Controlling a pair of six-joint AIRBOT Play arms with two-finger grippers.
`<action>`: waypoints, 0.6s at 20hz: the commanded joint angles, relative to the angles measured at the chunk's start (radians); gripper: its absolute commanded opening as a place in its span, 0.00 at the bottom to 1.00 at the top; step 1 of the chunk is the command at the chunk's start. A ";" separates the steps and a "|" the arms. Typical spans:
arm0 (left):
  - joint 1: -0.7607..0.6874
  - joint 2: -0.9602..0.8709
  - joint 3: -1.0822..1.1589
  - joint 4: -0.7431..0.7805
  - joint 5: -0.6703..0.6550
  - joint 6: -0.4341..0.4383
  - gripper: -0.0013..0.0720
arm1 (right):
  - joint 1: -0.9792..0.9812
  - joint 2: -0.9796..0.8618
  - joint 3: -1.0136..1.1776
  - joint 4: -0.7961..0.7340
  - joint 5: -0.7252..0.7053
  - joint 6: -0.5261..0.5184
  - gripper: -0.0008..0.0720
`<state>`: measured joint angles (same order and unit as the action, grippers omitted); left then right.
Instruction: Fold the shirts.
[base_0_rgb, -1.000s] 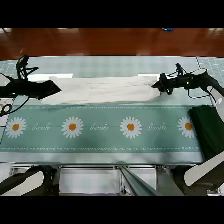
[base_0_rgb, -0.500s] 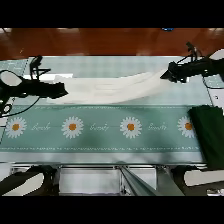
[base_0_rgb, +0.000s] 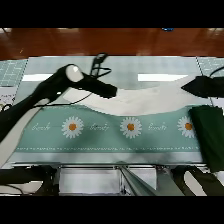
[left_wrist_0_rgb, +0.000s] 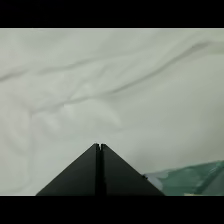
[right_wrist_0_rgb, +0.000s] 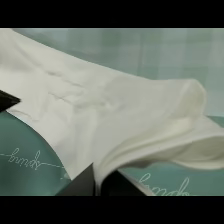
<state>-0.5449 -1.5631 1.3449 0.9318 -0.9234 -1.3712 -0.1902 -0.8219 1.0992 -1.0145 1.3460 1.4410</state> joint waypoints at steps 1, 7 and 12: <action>-0.149 -0.241 0.253 -0.074 -0.161 -0.054 0.03 | 0.000 0.181 -0.048 -0.014 0.014 0.075 0.05; -0.356 -0.383 0.303 -0.208 -0.170 -0.043 0.03 | 0.000 0.221 -0.048 -0.002 0.054 0.097 0.05; -0.270 -0.328 0.302 -0.201 -0.214 -0.035 0.03 | 0.000 0.212 -0.048 0.048 0.051 0.098 0.05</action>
<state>-0.8536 -1.9114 1.6394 0.7410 -1.1004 -1.4101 -0.1902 -0.6083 1.0519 -0.9993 1.3933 1.5352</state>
